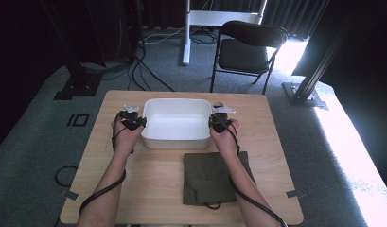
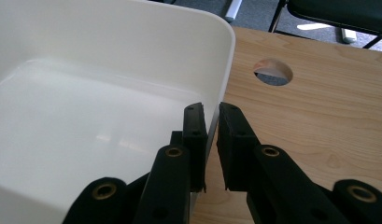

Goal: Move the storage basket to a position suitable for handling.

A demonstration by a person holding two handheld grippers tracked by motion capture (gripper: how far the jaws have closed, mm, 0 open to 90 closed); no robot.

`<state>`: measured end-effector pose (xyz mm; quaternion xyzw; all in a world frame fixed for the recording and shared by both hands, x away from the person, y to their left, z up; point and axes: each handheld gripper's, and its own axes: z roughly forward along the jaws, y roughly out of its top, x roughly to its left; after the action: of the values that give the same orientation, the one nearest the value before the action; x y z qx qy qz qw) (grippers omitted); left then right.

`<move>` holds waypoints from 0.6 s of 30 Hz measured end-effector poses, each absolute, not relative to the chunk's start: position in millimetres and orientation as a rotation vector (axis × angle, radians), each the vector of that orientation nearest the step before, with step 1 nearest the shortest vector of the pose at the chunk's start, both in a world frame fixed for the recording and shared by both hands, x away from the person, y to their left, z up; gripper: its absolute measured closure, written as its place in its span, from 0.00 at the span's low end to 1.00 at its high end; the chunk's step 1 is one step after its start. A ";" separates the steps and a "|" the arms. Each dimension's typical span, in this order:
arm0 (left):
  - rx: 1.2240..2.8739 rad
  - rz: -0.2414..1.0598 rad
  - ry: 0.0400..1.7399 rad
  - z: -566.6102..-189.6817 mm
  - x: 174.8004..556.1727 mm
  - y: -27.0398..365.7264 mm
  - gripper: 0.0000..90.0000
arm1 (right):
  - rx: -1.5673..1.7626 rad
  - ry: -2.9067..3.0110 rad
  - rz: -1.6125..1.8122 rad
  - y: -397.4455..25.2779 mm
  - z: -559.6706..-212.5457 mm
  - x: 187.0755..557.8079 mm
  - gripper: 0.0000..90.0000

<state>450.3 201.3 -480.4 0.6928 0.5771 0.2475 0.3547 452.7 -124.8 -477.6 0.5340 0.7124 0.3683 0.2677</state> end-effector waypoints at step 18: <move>1.816 0.617 1.462 -480.2 456.9 164.2 0.90 | 1.478 1.891 0.975 -162.2 -477.3 455.9 0.92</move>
<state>456.9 164.2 -480.2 0.7034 0.5663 0.2390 0.3571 455.9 -162.2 -477.3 0.5491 0.7024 0.3622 0.2720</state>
